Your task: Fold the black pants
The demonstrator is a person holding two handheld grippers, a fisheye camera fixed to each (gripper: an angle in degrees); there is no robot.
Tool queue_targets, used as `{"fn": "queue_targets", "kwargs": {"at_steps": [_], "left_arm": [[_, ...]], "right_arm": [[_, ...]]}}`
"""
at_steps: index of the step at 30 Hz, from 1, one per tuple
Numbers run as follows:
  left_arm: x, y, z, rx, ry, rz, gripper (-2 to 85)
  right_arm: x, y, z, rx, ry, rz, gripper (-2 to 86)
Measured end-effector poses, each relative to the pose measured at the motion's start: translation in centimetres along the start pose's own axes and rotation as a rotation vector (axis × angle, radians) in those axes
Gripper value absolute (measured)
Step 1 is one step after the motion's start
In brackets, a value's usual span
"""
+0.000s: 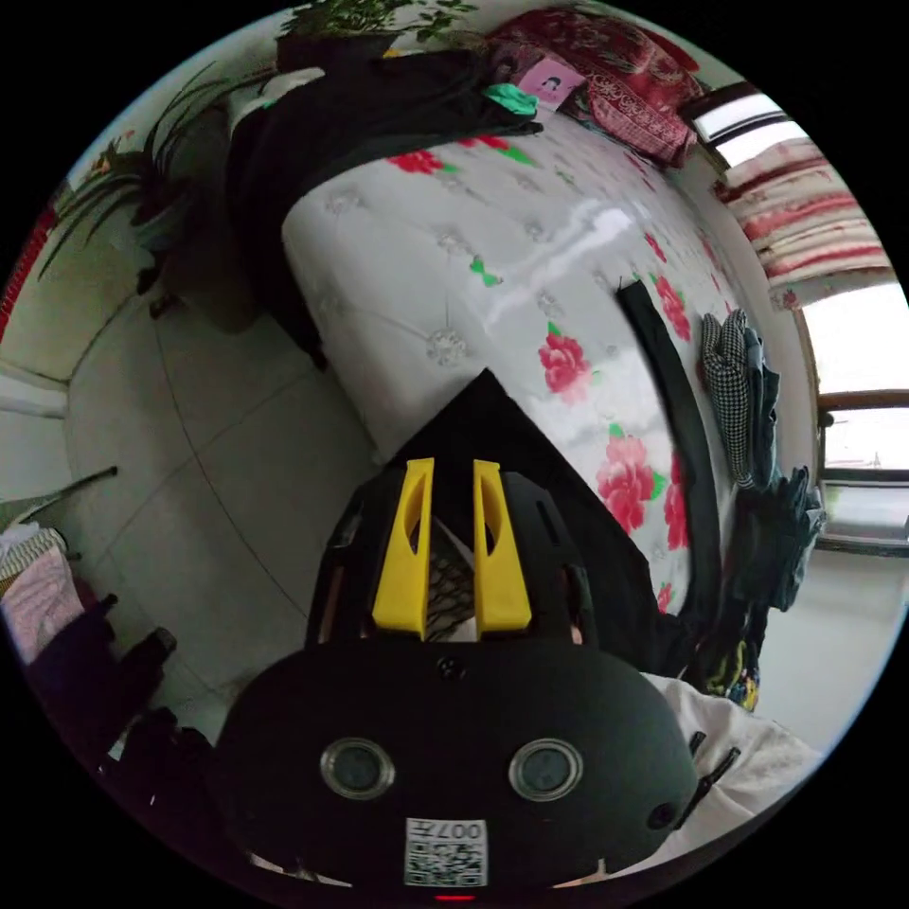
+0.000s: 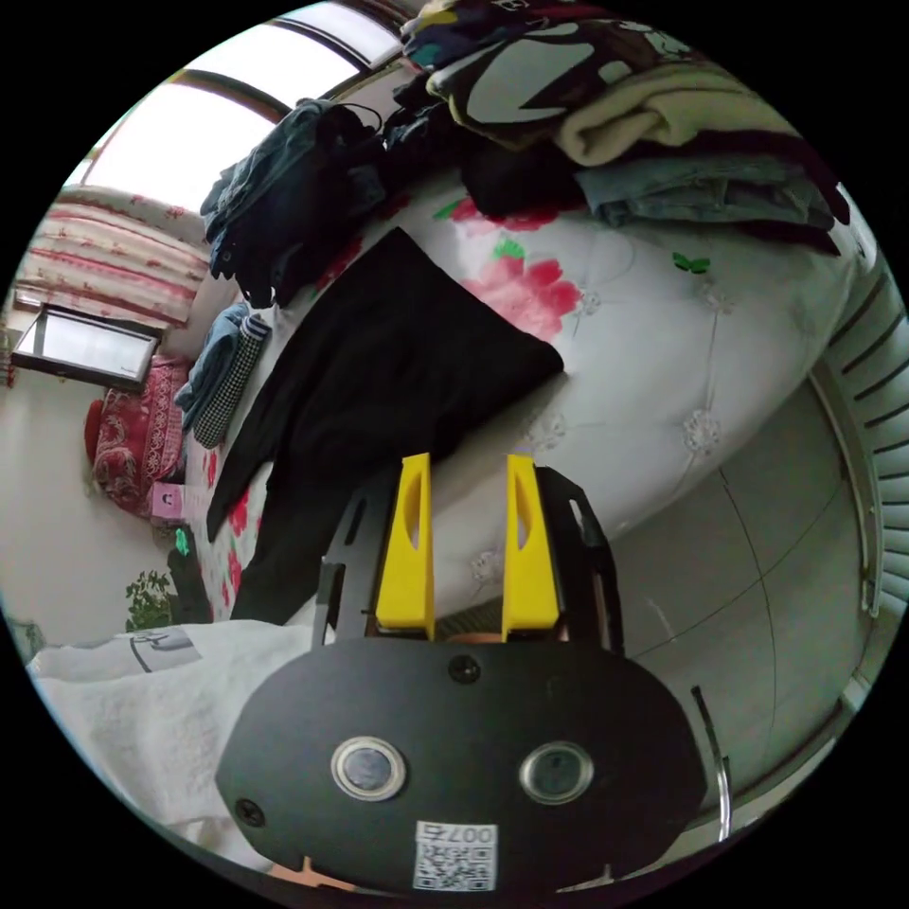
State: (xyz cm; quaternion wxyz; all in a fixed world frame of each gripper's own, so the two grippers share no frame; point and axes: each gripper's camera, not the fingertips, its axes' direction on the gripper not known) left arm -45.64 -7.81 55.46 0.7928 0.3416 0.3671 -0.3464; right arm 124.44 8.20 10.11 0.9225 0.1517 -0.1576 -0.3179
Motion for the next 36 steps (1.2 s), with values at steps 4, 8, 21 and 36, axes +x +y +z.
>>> {"fn": "queue_targets", "kwargs": {"at_steps": [4, 8, 21, 36], "left_arm": [[-1.5, -0.4, 1.8, -0.054, 0.030, 0.006, 9.0], [-1.5, -0.7, 1.6, -0.054, -0.015, 0.046, 8.3], [-2.7, -2.7, -5.6, 0.091, 0.507, 0.081, -0.9], [17.7, -22.7, 1.6, 0.066, 0.405, -0.013, 3.2]], "right_arm": [[2.0, -0.2, 0.7, -0.013, -0.052, 0.028, 10.1], [2.8, -1.1, 0.6, 0.001, -0.143, 0.019, 8.8], [5.7, -3.0, -2.0, 0.135, -0.441, 0.124, -0.1], [-12.8, -19.8, 4.5, 0.124, -0.347, -0.064, 3.2]]}}
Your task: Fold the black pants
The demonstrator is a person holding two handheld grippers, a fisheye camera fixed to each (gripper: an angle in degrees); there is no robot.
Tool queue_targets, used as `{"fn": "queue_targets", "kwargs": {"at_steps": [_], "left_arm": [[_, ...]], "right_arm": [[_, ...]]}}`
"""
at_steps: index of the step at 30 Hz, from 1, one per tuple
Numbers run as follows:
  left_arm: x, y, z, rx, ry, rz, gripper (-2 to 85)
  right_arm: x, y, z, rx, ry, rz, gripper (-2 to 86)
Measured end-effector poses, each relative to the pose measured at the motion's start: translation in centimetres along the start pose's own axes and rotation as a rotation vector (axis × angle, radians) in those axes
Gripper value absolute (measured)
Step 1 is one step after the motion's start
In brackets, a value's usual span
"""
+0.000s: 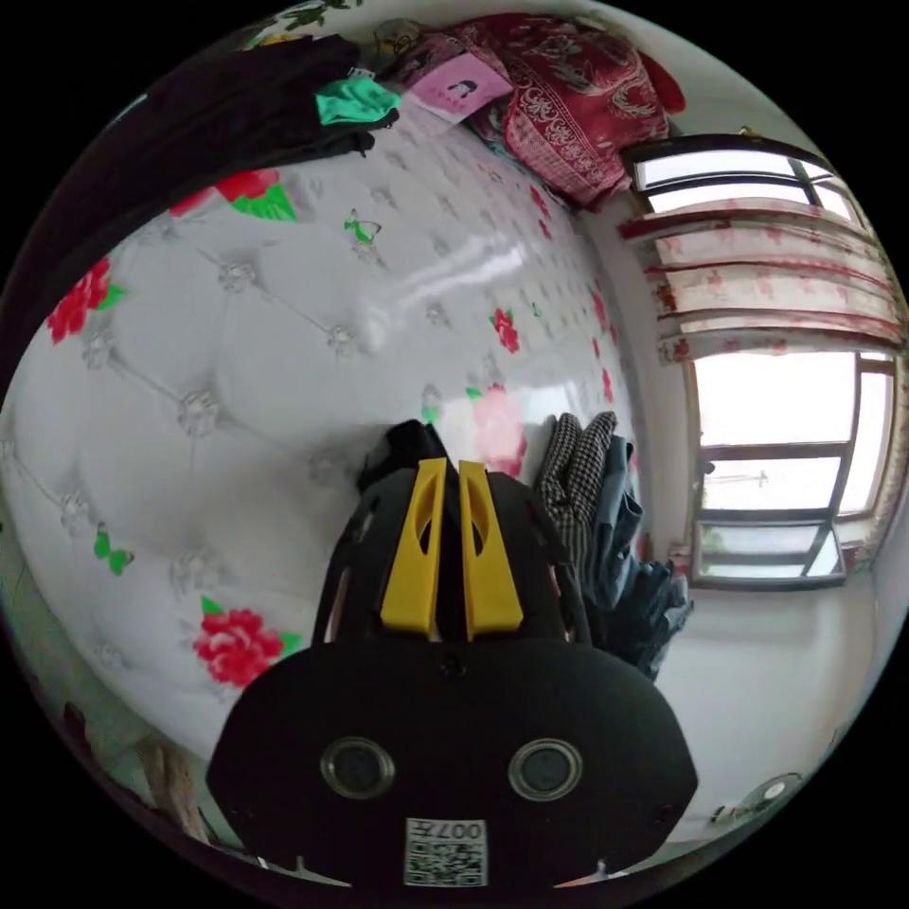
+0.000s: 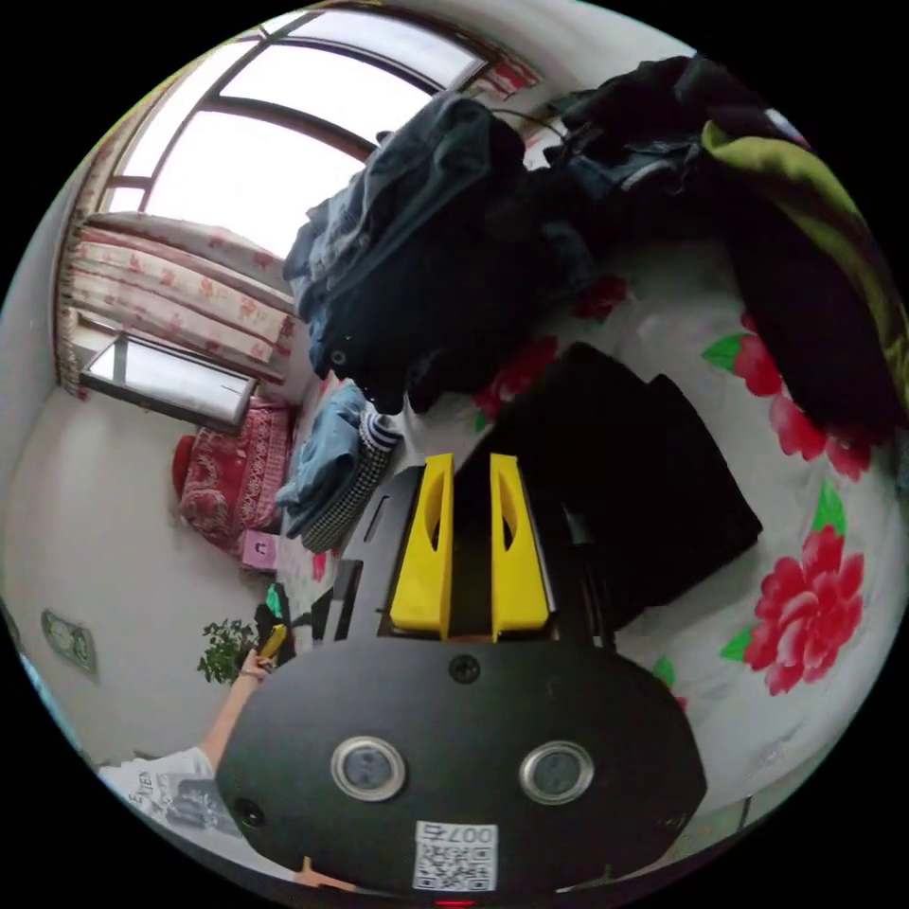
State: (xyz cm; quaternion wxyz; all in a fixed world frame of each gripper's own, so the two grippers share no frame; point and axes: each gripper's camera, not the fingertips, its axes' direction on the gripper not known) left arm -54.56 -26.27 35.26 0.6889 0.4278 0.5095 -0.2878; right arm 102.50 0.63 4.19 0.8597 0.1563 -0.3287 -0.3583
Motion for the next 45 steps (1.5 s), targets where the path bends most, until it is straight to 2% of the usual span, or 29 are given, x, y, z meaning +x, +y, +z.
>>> {"fn": "queue_targets", "kwargs": {"at_steps": [5, 7, 10, 14, 15, 19, 24, 28, 32, 36, 40, 45], "left_arm": [[4.6, -0.2, 5.0, -0.029, -0.105, 0.199, 6.5], [6.1, 1.6, 6.9, -0.078, -0.209, 0.366, 6.5], [7.0, 3.6, 8.9, -0.110, -0.322, 0.503, 6.6], [7.8, 4.3, 12.1, -0.162, -0.385, 0.541, 7.8], [7.7, 4.3, 13.5, -0.201, -0.391, 0.517, 7.4], [8.7, 5.2, 15.3, -0.155, -0.423, 0.531, 2.8], [10.5, 6.5, 16.5, -0.266, -0.532, 0.628, -0.2], [9.8, 10.6, 15.0, -0.349, -0.619, 0.759, 0.0], [6.6, 13.8, 12.6, -0.359, -0.562, 0.681, 1.9], [3.7, 13.9, 10.1, -0.260, -0.482, 0.515, 3.4], [3.7, 13.3, 8.1, -0.179, -0.432, 0.438, 4.4], [2.7, 15.3, 8.3, -0.188, -0.438, 0.403, 5.4]], "right_arm": [[-1.5, -1.5, 5.7, -0.095, 0.153, -0.058, 5.2], [-1.6, -0.7, 6.3, -0.120, 0.212, -0.109, 5.7], [-1.1, 1.2, 6.9, -0.149, 0.339, -0.152, 6.6], [0.1, 1.6, 7.3, -0.118, 0.519, -0.097, 7.5], [0.3, 1.5, 7.3, -0.105, 0.527, -0.081, 7.5], [1.7, 0.5, 9.9, -0.149, 0.513, 0.002, 5.1], [-0.7, 1.9, 11.8, -0.243, 0.680, -0.175, 0.6], [-1.7, 6.5, 7.6, -0.179, 0.699, -0.224, 0.2], [-2.1, 11.3, 5.0, -0.139, 0.666, -0.229, 1.6], [-2.6, 11.8, 5.3, -0.080, 0.624, -0.224, 5.1], [-3.3, 9.4, 9.5, -0.124, 0.493, -0.217, 7.8], [-3.6, 7.6, 14.5, -0.160, 0.549, -0.201, 8.5]]}}
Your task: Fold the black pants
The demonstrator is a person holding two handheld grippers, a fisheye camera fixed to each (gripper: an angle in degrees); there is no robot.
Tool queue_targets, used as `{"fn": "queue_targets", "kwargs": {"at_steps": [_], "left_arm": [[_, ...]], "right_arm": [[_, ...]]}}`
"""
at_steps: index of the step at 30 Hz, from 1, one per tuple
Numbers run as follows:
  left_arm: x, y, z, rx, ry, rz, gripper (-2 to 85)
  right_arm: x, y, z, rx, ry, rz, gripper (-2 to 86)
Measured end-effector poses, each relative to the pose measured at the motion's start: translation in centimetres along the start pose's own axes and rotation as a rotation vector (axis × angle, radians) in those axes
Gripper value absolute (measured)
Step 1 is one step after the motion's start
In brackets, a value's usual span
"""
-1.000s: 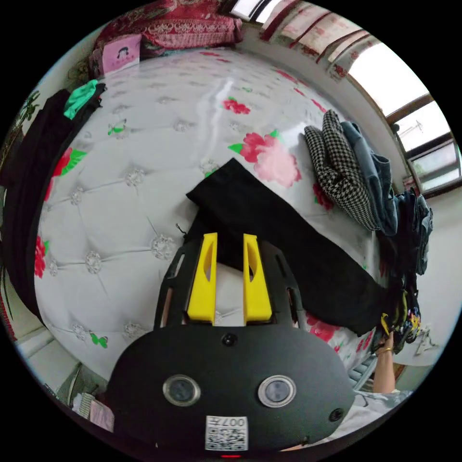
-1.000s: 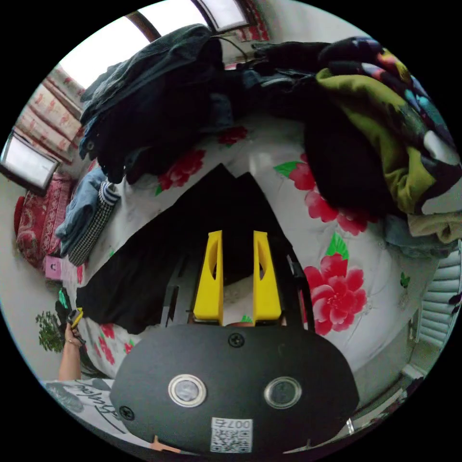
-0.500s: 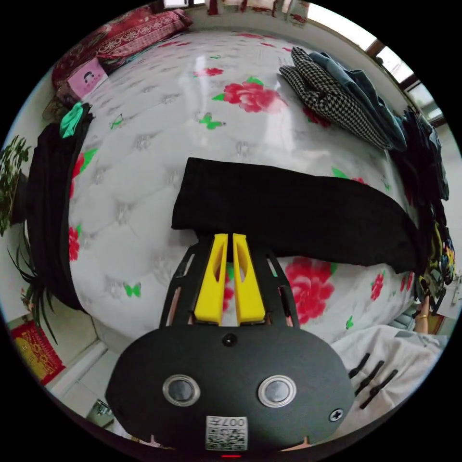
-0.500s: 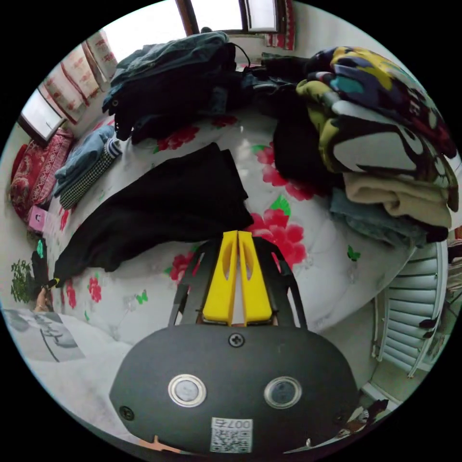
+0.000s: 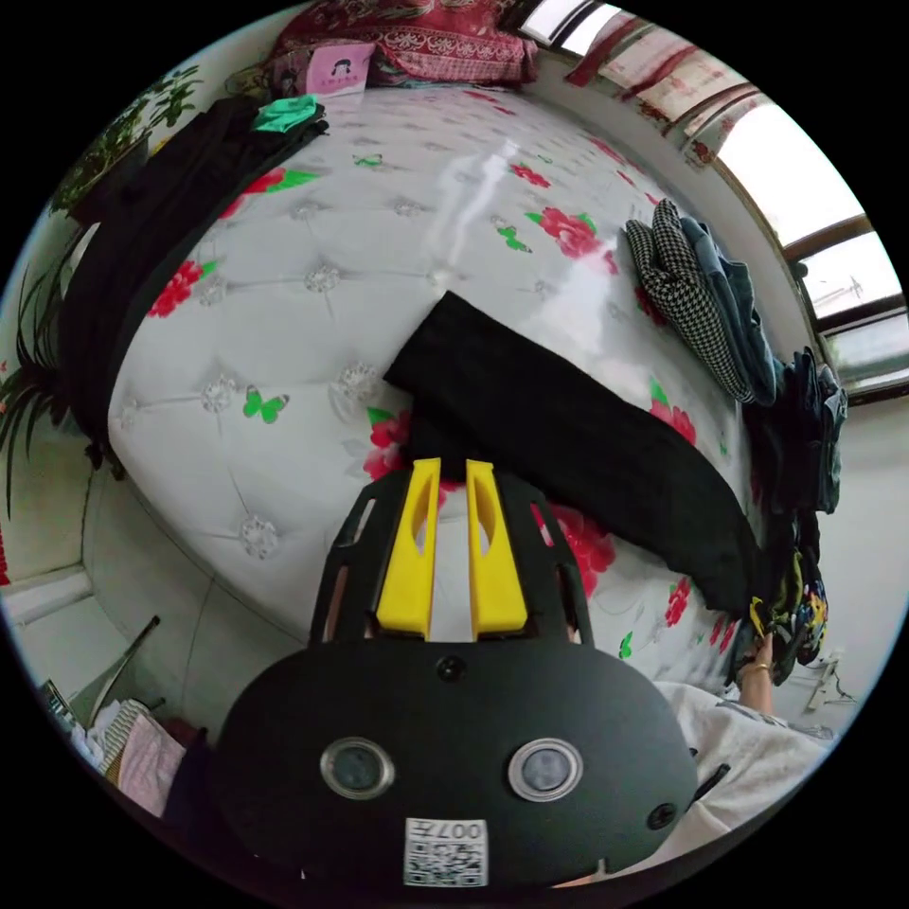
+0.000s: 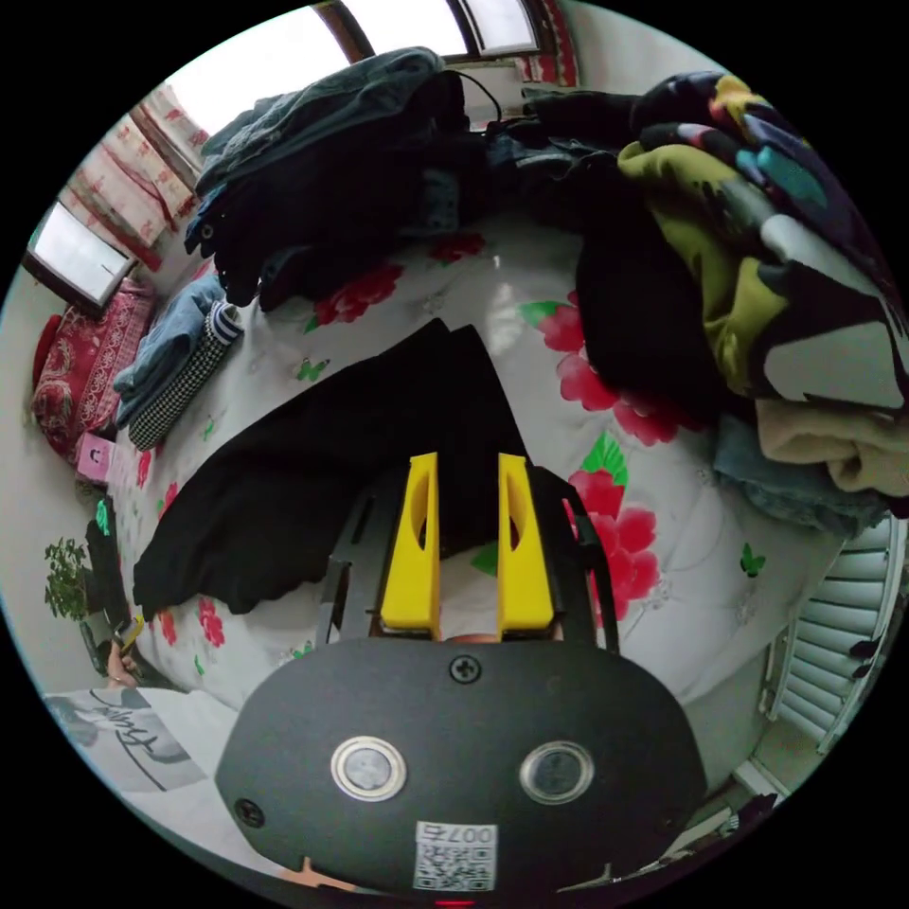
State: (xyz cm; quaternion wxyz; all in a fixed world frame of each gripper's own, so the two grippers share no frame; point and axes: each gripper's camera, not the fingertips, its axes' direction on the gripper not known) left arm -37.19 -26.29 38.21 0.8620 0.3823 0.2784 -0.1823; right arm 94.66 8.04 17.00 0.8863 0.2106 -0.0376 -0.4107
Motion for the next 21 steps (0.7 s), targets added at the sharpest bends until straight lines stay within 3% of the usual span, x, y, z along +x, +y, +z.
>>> {"fn": "queue_targets", "kwargs": {"at_steps": [4, 9, 13, 15, 17, 21], "left_arm": [[-0.5, 0.1, 1.7, -0.031, 0.001, -0.046, 6.1], [-0.3, -2.1, 2.5, -0.041, -0.076, 0.015, 2.8], [-2.3, -4.3, 2.5, -0.048, -0.018, 0.000, -0.1], [-3.0, -5.1, 2.5, -0.040, -0.008, -0.030, -0.1], [-3.0, -5.9, 2.3, -0.018, -0.038, -0.023, 0.4], [-3.4, -6.1, 0.7, 0.074, -0.006, -0.055, 3.8]], "right_arm": [[-3.5, -1.4, 2.0, 0.011, 0.038, -0.064, 7.9], [-7.2, -2.5, 6.4, -0.140, 0.102, -0.135, 6.1], [-8.5, -2.7, 6.7, -0.118, 0.072, -0.081, 5.6], [-10.5, -2.0, 5.2, -0.016, 0.078, -0.112, 5.6], [-15.0, -0.3, 3.4, 0.091, 0.039, -0.235, 5.7], [-24.2, 3.6, 3.9, 0.049, -0.156, -0.525, 5.9]]}}
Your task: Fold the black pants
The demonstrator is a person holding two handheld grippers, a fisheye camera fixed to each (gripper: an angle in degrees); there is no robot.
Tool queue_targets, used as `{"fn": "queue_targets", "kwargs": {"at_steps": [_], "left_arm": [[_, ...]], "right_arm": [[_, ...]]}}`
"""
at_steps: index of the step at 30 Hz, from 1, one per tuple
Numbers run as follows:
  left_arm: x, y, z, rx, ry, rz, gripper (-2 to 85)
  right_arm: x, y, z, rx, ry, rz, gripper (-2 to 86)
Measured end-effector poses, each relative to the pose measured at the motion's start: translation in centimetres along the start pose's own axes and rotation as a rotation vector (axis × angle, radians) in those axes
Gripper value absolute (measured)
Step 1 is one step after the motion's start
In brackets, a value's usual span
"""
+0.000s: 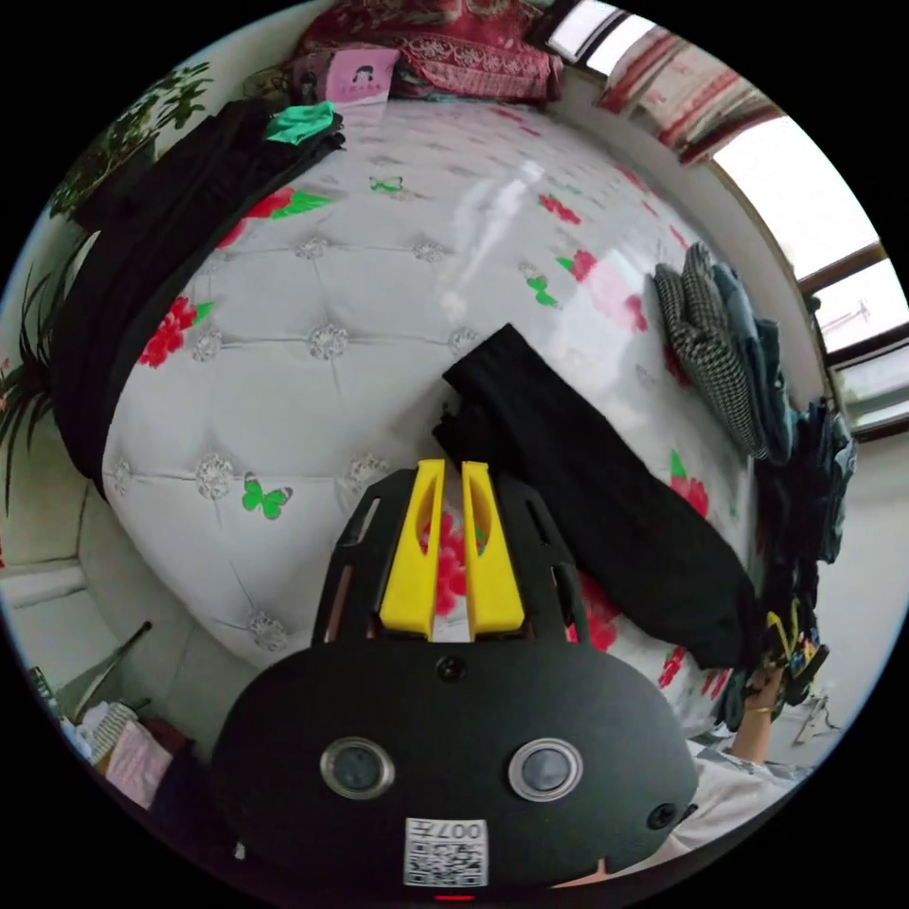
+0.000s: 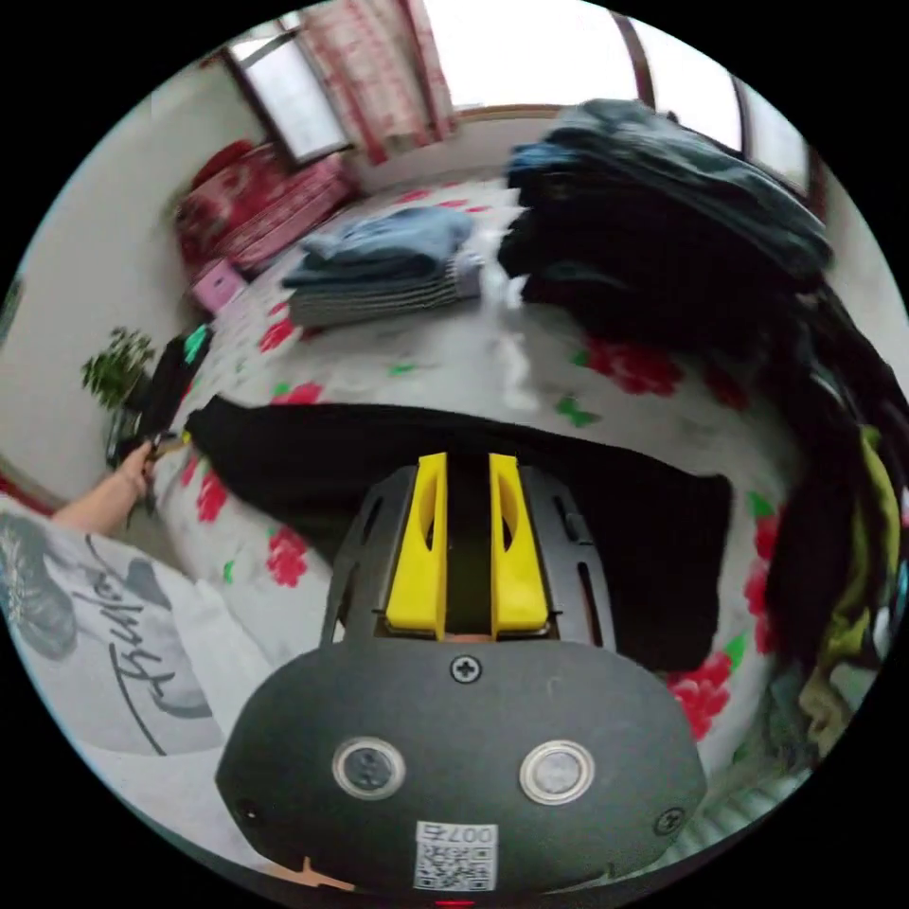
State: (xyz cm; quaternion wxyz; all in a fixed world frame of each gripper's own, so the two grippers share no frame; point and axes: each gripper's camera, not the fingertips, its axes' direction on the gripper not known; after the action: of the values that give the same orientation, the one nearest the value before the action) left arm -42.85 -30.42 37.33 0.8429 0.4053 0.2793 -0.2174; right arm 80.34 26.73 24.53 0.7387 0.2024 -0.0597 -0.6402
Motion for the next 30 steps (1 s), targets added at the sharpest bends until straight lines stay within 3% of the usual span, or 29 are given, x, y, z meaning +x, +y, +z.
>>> {"fn": "queue_targets", "kwargs": {"at_steps": [3, 6, 10, 14, 18, 26, 30], "left_arm": [[-1.1, 1.3, -2.5, 0.113, 0.075, -0.060, 4.8], [-2.0, 2.3, -4.1, 0.191, 0.037, -0.095, 3.3], [-3.7, 1.2, -3.4, 0.163, 0.087, -0.092, 6.2], [-4.1, -0.8, -1.4, 0.105, 0.103, -0.050, 7.8], [-3.5, -2.9, 1.2, 0.012, -0.003, 0.014, 2.9], [-5.1, 0.3, -4.3, 0.200, 0.044, 0.053, 2.1], [-9.6, 1.0, 0.3, 0.037, 0.100, -0.084, 6.1]], "right_arm": [[-9.2, 0.2, 3.5, -0.095, -0.116, -0.255, 6.5], [-17.3, 1.3, 7.4, -0.179, -0.190, -0.466, 7.1], [-26.2, 2.6, 11.8, -0.288, -0.243, -0.701, 7.3], [-30.6, 4.0, 15.4, -0.381, -0.142, -0.854, 5.3], [-31.5, 4.3, 15.8, -0.377, -0.085, -0.890, 3.0], [-30.2, 2.4, 12.9, -0.301, -0.121, -0.817, 1.5], [-29.2, 2.4, 14.6, -0.375, -0.164, -0.787, 2.5]]}}
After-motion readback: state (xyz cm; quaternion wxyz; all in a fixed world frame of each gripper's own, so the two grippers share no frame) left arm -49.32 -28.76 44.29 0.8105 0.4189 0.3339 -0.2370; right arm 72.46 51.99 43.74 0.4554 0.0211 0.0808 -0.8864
